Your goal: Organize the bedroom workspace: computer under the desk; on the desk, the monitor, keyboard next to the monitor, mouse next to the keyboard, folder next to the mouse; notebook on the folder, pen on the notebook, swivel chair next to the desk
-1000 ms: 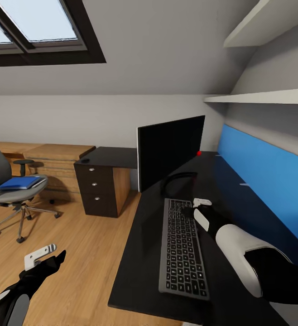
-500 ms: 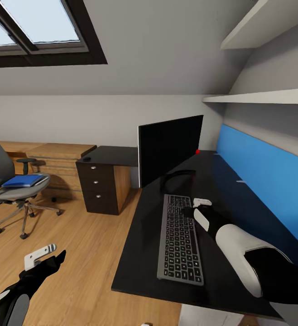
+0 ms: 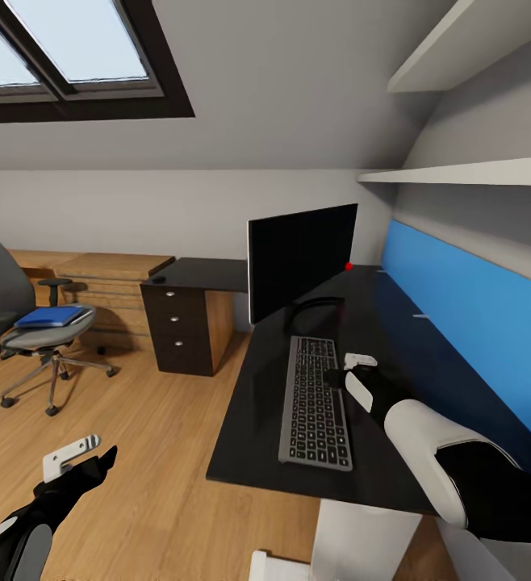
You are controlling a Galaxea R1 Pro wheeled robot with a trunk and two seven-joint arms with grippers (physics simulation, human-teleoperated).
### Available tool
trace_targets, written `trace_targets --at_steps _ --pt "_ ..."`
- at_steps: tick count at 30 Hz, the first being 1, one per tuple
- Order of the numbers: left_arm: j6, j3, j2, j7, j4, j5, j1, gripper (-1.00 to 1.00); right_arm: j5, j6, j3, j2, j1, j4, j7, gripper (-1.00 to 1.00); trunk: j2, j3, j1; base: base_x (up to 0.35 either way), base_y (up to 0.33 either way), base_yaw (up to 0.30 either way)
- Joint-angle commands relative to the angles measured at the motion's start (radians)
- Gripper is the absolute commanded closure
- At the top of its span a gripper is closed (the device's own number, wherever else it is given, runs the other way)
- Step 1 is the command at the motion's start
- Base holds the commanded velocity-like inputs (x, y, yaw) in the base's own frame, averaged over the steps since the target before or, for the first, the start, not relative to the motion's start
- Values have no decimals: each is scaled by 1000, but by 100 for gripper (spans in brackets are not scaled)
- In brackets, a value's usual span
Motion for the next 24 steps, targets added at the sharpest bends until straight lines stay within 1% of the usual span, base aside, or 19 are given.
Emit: trace_targets --at_steps 1,16,20,24 --pt "5 -1 0 8 -1 11 -1 -100 -10 5 9 0 0 -2 -7 -100 -1 -1 0 -38 0 0" --pt "5 -1 0 9 -1 11 -1 -100 -10 4 9 0 0 -2 -7 -100 -1 -1 0 -15 0 0" --pt "5 1 0 9 -1 11 -1 -100 -10 5 9 0 0 -2 -7 -100 -1 -1 0 -171 0 0" --pt "5 18 0 8 -1 12 -1 -100 -10 5 9 1 0 -1 -7 -100 -1 -1 0 -263 0 0"
